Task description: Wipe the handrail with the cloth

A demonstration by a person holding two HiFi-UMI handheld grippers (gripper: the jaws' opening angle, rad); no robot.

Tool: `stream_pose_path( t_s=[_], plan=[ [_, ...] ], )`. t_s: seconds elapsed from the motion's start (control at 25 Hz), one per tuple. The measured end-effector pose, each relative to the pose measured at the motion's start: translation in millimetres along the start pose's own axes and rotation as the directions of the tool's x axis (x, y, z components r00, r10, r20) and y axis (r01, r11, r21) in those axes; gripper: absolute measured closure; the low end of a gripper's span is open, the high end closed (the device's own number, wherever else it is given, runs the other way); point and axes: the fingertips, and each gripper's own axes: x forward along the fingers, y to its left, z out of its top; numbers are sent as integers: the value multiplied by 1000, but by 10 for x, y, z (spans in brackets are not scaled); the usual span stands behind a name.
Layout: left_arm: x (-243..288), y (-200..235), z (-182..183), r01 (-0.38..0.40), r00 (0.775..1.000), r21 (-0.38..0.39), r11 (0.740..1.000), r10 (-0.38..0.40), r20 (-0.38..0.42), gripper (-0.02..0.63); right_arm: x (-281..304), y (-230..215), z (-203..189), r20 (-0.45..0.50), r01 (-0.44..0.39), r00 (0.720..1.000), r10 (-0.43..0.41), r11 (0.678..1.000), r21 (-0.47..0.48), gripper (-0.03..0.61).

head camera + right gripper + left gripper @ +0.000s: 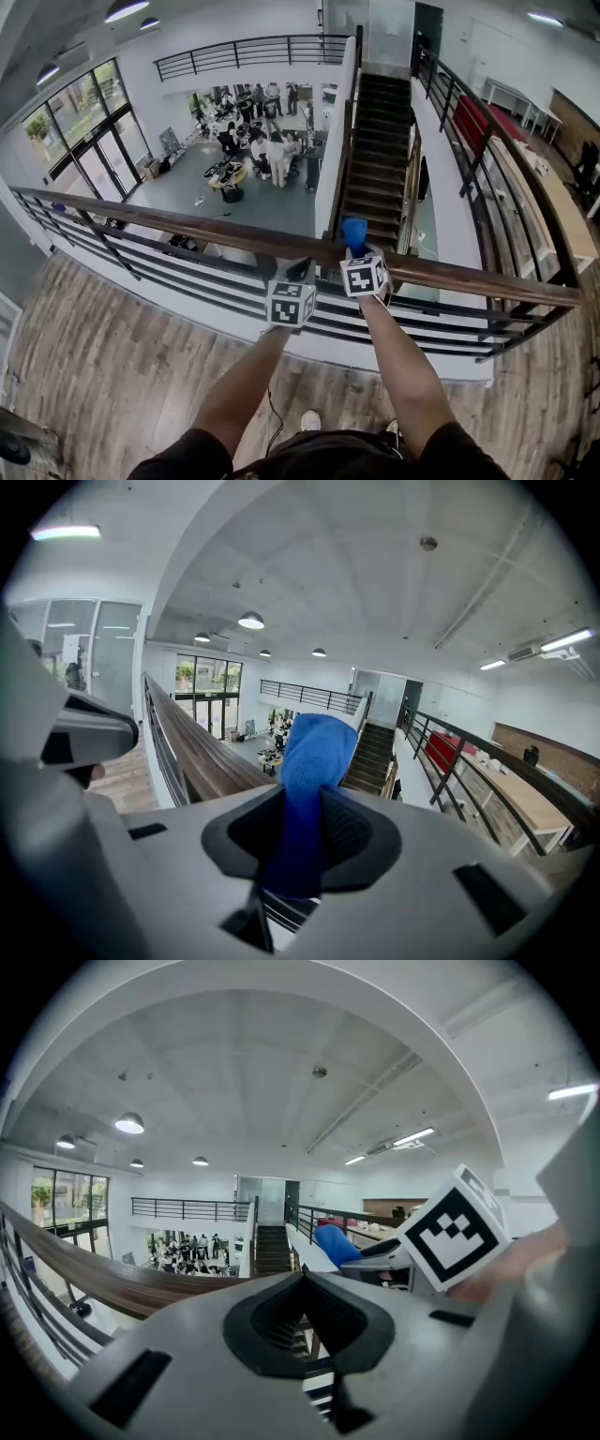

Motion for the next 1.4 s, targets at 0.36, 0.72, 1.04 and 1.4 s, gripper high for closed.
stream_pose_path(
  t_s=[0.36,0.72,1.04,1.4],
  plan=[
    [481,-1019,59,61,998,42,997,-61,-5,611,-360,-894,-402,31,33,999,-34,999,34,468],
    [936,-2020,111,103,995,21,994,-103,-13,611,-735,-1695,-760,37,59,998,-60,998,23,468],
    [1261,-2984,130,163,987,58,985,-162,-23,611,-1105,-2572,-1200,49,92,994,-96,994,62,468],
    [1616,-3972,202,200,980,51,978,-200,-13,611,-1512,-3474,-1640,58,139,988,-144,987,76,468]
  ],
)
